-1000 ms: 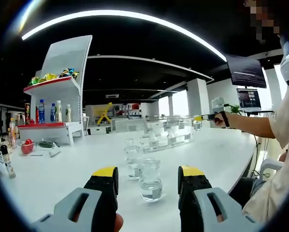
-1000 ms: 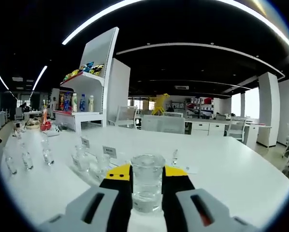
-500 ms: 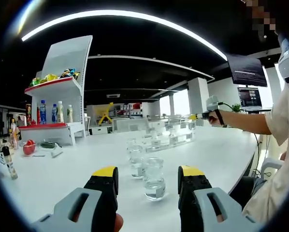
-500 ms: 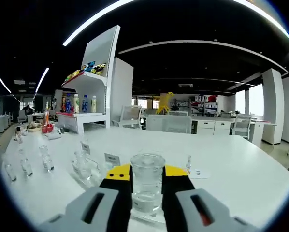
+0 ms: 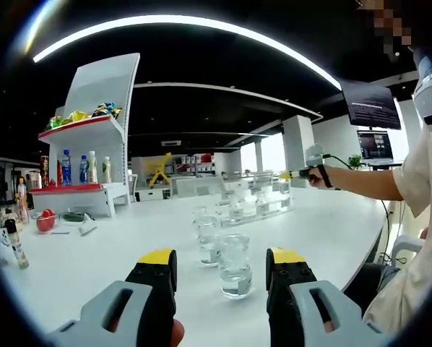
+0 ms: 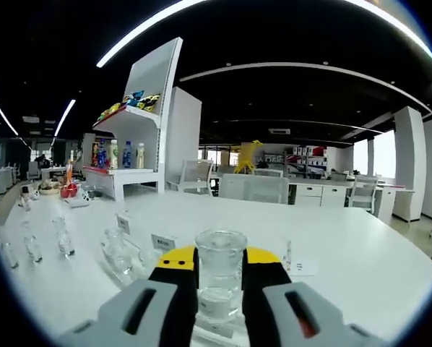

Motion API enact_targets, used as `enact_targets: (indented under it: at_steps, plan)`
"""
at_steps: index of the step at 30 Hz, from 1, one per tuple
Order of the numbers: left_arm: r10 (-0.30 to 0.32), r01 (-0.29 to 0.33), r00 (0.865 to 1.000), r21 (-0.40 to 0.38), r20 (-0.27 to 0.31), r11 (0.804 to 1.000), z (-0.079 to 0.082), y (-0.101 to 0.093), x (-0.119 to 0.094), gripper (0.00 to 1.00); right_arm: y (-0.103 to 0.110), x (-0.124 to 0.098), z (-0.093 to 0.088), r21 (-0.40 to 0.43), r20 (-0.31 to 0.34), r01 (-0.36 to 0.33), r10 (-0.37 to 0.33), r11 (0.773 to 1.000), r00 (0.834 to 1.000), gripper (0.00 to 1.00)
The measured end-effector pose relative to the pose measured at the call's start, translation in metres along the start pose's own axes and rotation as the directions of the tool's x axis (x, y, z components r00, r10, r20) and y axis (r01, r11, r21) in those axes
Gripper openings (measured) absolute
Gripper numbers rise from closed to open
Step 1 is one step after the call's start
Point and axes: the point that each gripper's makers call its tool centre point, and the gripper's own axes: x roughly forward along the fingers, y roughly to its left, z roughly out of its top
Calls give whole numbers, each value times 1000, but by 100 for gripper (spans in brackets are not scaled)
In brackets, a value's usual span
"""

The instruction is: Identify the label on the chemical reagent bottle, grasp the chemical reagent bottle, and place it in the designated position on the reagent rack

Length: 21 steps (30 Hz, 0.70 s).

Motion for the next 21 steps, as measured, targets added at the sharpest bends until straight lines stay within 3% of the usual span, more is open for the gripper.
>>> enact_targets:
  at_steps: [21]
  plan:
    - [-4,5,999,4,-34,1000,-8,-2,5,49,-11,20,-16,10,9,0,0,1000,1000,22]
